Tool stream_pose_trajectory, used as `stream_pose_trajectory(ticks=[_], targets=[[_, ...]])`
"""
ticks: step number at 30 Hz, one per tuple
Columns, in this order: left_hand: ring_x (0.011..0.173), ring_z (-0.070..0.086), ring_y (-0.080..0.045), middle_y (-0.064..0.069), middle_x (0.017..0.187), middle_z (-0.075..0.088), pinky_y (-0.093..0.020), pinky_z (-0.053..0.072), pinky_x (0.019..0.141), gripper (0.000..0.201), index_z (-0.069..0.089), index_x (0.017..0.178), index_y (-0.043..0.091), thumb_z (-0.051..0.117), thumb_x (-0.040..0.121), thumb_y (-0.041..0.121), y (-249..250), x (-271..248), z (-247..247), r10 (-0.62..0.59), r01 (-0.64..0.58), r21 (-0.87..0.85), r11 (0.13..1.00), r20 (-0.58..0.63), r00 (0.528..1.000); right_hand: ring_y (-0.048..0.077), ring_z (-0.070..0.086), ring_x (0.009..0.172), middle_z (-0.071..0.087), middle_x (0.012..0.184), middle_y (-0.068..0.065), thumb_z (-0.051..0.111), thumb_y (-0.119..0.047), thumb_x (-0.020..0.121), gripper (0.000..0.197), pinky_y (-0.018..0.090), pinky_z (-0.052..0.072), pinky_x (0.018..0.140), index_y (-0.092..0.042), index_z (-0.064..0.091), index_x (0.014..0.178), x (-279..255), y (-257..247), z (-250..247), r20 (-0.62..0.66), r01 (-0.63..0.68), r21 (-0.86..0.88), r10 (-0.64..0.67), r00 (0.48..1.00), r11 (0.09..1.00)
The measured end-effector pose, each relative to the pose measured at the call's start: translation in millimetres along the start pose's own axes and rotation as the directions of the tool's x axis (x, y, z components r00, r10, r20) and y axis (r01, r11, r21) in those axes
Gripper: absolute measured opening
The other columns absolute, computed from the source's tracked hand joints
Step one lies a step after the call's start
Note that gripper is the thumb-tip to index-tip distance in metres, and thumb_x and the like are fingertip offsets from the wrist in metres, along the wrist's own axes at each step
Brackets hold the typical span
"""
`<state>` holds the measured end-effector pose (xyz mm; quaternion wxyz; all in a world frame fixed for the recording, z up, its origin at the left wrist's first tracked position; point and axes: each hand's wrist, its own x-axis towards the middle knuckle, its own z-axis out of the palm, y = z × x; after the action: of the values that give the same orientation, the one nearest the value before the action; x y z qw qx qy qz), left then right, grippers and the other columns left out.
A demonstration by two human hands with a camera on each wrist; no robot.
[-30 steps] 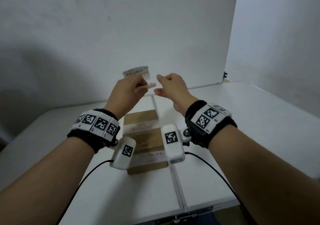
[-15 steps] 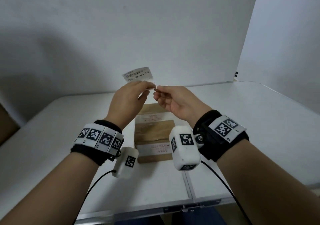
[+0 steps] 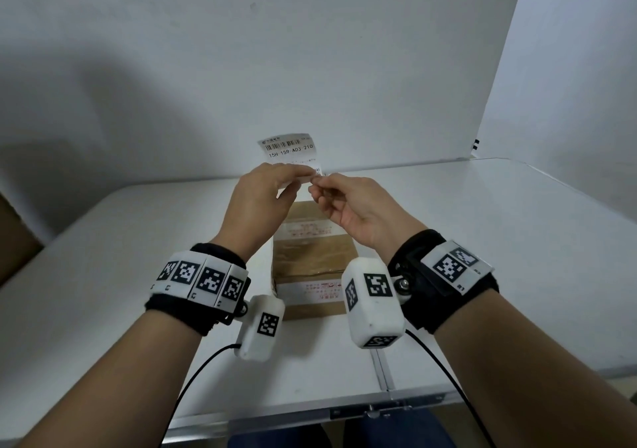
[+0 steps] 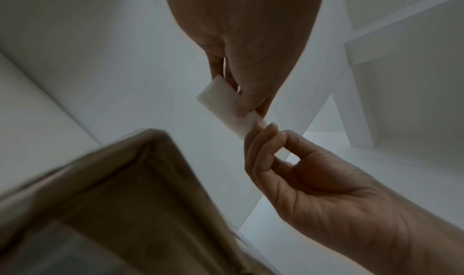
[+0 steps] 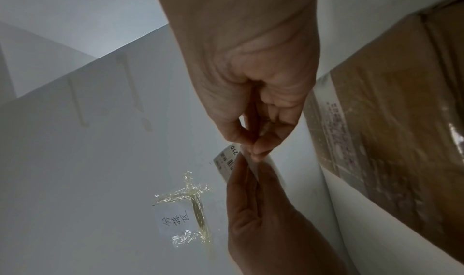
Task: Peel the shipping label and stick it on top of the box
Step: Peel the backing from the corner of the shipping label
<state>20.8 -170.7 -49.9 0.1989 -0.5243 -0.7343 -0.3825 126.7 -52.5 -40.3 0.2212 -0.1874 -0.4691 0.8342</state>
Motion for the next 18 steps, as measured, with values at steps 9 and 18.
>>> stream_pose_trajectory(ticks=[9, 18], targets=[[0.098, 0.067, -0.015, 0.003, 0.102, 0.075, -0.022, 0.047, 0.086, 0.024, 0.076, 0.103, 0.02, 0.06, 0.091, 0.007, 4.2, -0.2, -2.4, -0.007, 0.007, -0.05, 0.999, 0.008, 1.0, 0.013, 0.066, 0.058, 0.069, 0.063, 0.009, 0.057, -0.006, 0.088, 0.013, 0.018, 0.056, 0.056, 0.002, 0.066, 0.082, -3.2, 5.2, -4.4, -0.009, -0.022, 0.055, 0.023, 1.0, 0.998], [0.097, 0.068, -0.018, 0.0, 0.099, 0.076, -0.031, 0.052, 0.086, 0.026, 0.077, 0.101, 0.017, 0.063, 0.087, 0.0, -0.4, -7.3, 4.4, 0.045, -0.048, -0.054, 0.997, -0.057, 0.997, 0.012, 0.066, 0.057, 0.069, 0.063, 0.008, 0.061, -0.006, 0.088, 0.011, 0.017, 0.056, 0.055, 0.001, 0.066, 0.082, -3.6, 9.5, -6.3, -0.012, -0.031, 0.049, 0.032, 0.999, 0.998]])
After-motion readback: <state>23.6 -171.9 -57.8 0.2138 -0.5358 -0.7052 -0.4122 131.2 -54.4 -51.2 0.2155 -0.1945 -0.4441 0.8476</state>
